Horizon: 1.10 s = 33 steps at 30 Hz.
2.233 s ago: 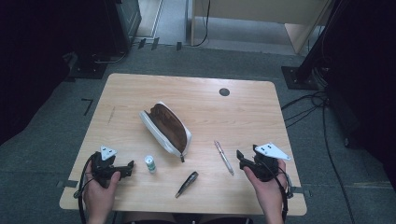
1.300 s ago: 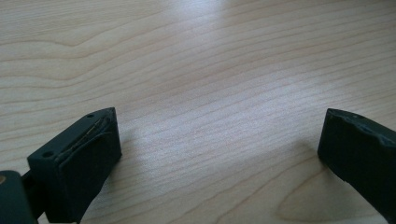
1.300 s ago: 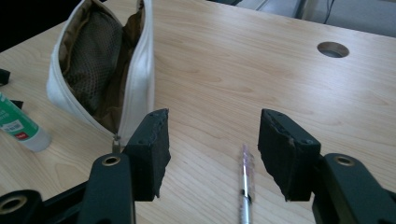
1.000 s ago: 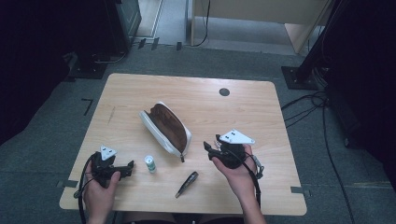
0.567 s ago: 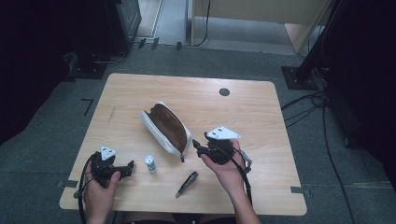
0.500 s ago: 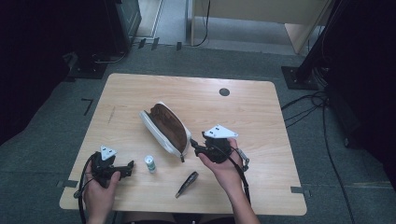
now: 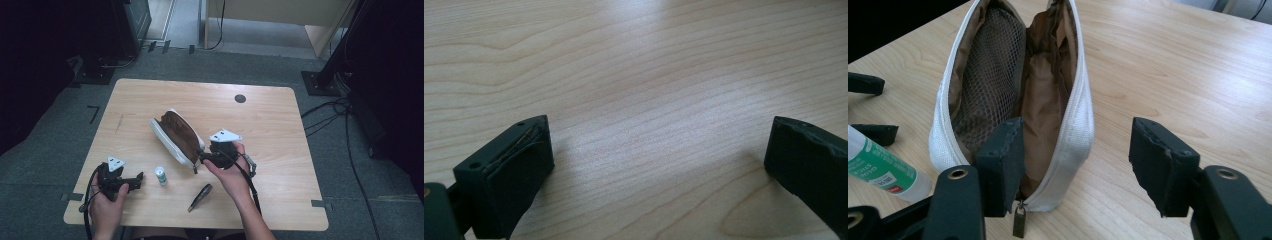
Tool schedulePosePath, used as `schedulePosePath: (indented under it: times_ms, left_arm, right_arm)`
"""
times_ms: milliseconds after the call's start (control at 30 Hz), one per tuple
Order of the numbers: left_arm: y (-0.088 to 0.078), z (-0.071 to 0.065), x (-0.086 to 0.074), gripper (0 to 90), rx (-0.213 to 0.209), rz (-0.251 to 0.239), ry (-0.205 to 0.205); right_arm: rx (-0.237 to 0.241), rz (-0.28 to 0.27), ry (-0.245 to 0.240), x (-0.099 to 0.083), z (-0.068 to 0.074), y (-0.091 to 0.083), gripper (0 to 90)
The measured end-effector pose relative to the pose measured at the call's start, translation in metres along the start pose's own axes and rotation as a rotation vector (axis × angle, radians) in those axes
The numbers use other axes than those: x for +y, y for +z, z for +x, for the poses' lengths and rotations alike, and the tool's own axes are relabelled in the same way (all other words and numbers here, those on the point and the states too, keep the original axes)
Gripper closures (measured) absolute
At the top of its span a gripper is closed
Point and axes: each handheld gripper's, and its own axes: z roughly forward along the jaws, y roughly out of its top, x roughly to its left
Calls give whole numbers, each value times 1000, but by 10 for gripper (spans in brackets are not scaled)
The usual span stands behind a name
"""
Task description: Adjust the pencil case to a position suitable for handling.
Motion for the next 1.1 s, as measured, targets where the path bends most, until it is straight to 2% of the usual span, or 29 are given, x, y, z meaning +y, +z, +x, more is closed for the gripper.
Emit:
schedulePosePath:
  times_ms: [267,600,700,800,833,867,900,933,1100]
  left_arm:
    - [0,0,0,0,0,0,-1]
    - [0,0,0,0,0,0,-1]
    - [0,0,0,0,-1,1,0]
    - [0,0,0,0,-1,0,-2]
    - [0,0,0,0,-1,0,-2]
    - [0,0,0,0,-1,0,-1]
    - [0,0,0,0,-1,-1,-2]
    - [0,0,0,0,-1,0,-2]
    - [0,0,0,0,-1,0,-1]
  right_arm:
    - [11,12,-3,8,3,13,373]
    - [8,75,48,8,-6,46,424]
    - [2,97,56,6,-6,52,470]
    - [2,113,63,4,-5,56,577]
    - [0,122,81,4,-5,57,691]
    - [0,122,81,4,-5,57,691]
    - [5,126,108,4,-5,57,791]
    - [-3,121,115,4,-5,57,826]
    - [-17,72,133,6,-6,52,861]
